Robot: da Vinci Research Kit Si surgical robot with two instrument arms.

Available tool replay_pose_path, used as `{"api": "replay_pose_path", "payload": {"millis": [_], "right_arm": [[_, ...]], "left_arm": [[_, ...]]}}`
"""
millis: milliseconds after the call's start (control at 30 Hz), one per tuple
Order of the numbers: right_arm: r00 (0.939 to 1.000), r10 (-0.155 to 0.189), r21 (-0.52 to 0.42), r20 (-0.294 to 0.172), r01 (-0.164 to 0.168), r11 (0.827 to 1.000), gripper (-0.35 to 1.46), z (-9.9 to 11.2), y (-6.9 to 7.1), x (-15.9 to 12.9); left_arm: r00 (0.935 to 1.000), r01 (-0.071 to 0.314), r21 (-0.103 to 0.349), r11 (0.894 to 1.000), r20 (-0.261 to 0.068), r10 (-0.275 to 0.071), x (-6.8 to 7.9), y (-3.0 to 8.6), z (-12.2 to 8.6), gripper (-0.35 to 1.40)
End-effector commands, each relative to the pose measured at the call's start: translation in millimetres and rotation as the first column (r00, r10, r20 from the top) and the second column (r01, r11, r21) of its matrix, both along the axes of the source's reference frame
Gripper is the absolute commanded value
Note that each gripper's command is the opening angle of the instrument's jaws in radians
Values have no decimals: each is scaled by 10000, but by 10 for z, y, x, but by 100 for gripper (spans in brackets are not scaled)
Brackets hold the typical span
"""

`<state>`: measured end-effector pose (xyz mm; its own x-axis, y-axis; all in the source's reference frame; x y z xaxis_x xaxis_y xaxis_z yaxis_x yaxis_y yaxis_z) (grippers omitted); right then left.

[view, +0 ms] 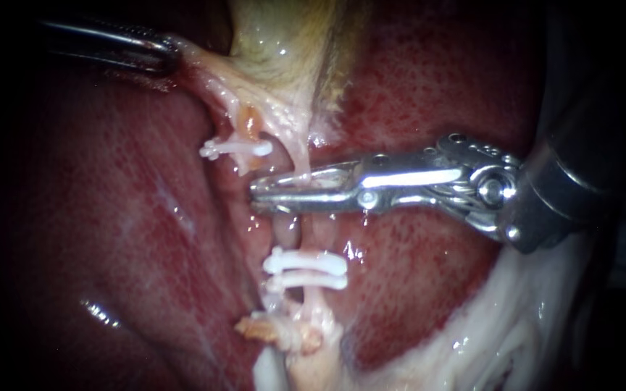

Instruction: Clipping third clip right tube

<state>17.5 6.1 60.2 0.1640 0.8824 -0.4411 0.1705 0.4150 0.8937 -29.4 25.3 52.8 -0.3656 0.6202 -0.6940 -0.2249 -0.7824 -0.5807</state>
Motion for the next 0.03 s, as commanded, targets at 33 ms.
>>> {"api": "replay_pose_path", "payload": {"millis": [33], "right_arm": [[9999, -89, -119, -56, 89, 9999, -28, 3, -1, 0]], "left_arm": [[10000, 3, 0, 10000, -2, -3, 0, 0, 0, -35]]}}
